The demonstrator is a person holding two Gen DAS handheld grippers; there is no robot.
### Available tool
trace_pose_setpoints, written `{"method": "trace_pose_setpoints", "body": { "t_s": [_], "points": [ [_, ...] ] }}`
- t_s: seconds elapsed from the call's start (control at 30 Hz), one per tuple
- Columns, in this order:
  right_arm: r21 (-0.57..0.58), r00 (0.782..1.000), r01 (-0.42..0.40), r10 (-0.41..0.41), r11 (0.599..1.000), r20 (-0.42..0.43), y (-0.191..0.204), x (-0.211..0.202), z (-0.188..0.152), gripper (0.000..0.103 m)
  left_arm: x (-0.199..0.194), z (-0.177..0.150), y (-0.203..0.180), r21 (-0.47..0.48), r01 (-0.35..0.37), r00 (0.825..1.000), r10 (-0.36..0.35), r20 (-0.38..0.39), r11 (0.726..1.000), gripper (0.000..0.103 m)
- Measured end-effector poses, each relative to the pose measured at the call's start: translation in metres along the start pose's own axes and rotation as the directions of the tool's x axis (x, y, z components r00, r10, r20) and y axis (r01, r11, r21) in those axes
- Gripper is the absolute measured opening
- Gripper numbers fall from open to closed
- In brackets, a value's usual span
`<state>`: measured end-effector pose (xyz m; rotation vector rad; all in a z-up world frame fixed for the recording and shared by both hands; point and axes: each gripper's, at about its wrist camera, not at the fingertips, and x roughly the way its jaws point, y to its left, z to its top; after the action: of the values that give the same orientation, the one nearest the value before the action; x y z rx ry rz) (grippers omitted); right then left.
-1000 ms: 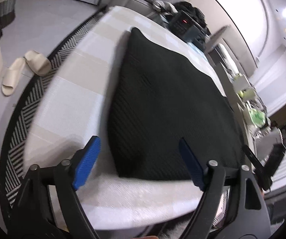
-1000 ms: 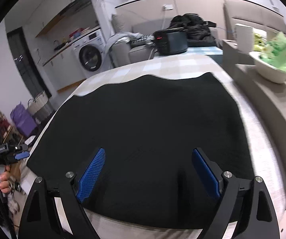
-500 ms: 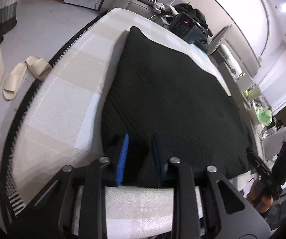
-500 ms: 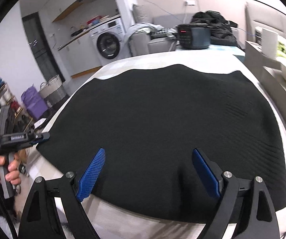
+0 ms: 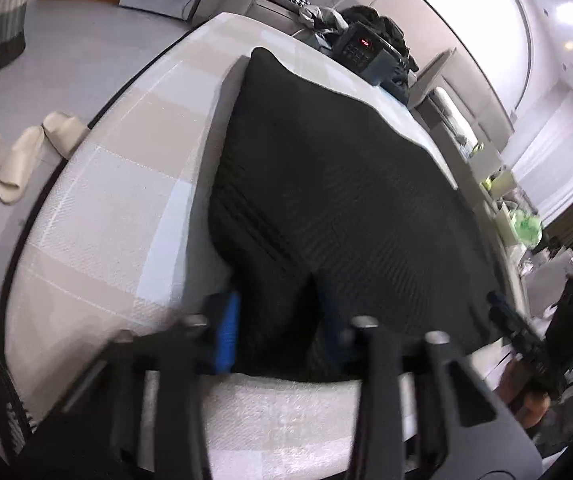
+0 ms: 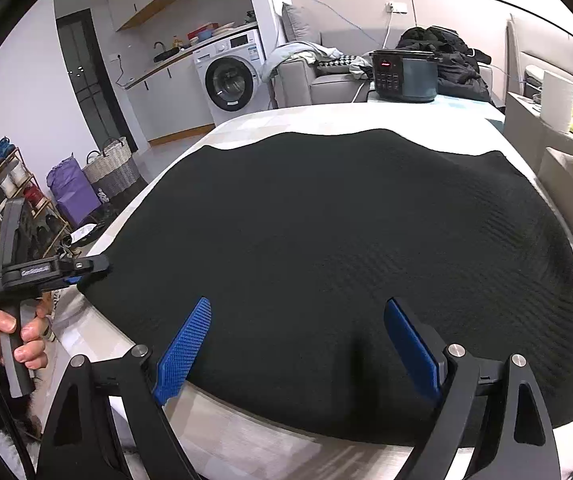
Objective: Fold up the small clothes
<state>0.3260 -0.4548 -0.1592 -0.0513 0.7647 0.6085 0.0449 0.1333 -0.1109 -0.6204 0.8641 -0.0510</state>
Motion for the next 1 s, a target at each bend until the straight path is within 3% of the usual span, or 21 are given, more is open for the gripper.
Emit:
{"method": "trace_pose_setpoints", "body": {
  "t_s": [0.07, 0.2, 0.4, 0.63, 0.7, 0.9, 0.93, 0.97, 1.0],
  "points": [
    [0.001, 1.000, -0.019, 0.019, 1.000, -0.012, 0.004, 0.006, 0.000, 0.090, -0.005, 0.002, -0.001, -0.021, 0.033, 0.999, -0.032, 0.034, 0.999, 0.011],
    [-0.043, 0.996, -0.085, 0.083, 0.995, -0.036, 0.033, 0.022, -0.002, 0.090, -0.020, 0.009, -0.010, -0.032, 0.095, 0.993, -0.093, 0.080, 0.995, 0.008],
    [-0.170, 0.970, -0.235, 0.220, 0.957, -0.101, 0.102, 0.052, -0.013, 0.090, -0.028, 0.018, -0.024, -0.029, 0.140, 0.986, -0.136, 0.094, 0.990, 0.007],
    [-0.288, 0.986, -0.159, 0.138, 0.944, -0.092, 0.142, 0.083, -0.014, 0.089, -0.032, 0.023, -0.029, -0.043, 0.173, 0.982, -0.170, 0.080, 0.984, 0.007],
    [-0.308, 0.985, -0.169, 0.147, 0.936, -0.092, 0.149, 0.084, -0.010, 0.088, -0.031, 0.025, -0.027, -0.051, 0.178, 0.982, -0.174, 0.078, 0.983, 0.007],
    [-0.454, 0.986, -0.159, 0.123, 0.877, -0.109, 0.187, 0.096, -0.014, 0.087, -0.027, 0.026, -0.022, -0.073, 0.195, 0.980, -0.192, 0.050, 0.978, 0.008],
    [-0.479, 0.988, -0.146, 0.102, 0.865, -0.118, 0.193, 0.100, -0.016, 0.077, -0.026, 0.026, -0.022, -0.069, 0.184, 0.983, -0.182, 0.036, 0.980, 0.008],
    [-0.495, 0.988, -0.138, 0.087, 0.858, -0.126, 0.195, 0.103, -0.017, 0.058, -0.025, 0.026, -0.020, -0.071, 0.168, 0.986, -0.167, 0.025, 0.983, 0.008],
    [-0.491, 0.988, -0.133, 0.078, 0.861, -0.130, 0.192, 0.104, -0.016, 0.048, -0.024, 0.026, -0.018, -0.078, 0.157, 0.988, -0.157, 0.015, 0.985, 0.010]
  ]
}}
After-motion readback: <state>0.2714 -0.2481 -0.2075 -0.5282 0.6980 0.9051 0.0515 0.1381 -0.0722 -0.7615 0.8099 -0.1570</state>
